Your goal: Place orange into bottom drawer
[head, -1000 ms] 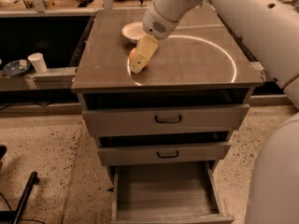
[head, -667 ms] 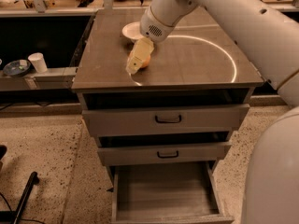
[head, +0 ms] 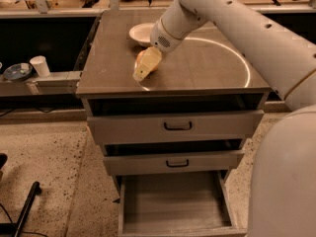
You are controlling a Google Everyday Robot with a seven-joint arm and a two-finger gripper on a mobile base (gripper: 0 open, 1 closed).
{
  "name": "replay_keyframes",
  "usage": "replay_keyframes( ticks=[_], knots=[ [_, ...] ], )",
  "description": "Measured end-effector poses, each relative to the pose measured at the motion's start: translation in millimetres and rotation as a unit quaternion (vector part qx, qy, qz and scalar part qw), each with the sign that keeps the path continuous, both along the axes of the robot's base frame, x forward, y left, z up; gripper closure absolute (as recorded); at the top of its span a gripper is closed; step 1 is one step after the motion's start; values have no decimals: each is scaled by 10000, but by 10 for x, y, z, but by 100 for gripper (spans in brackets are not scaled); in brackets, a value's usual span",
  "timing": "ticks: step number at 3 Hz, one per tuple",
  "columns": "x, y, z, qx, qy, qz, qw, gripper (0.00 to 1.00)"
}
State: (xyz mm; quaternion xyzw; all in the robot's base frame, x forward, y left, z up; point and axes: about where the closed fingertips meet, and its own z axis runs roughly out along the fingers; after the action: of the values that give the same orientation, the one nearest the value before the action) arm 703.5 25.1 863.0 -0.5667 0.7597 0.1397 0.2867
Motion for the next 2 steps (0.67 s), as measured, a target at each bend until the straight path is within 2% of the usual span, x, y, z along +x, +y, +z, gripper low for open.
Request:
replay_keyframes(
  ticks=[1,2],
  knots=[
    [46,20,-95,65,48,-52,10000,25],
    [51,80,-190,480,101,41,9988,49]
  ],
)
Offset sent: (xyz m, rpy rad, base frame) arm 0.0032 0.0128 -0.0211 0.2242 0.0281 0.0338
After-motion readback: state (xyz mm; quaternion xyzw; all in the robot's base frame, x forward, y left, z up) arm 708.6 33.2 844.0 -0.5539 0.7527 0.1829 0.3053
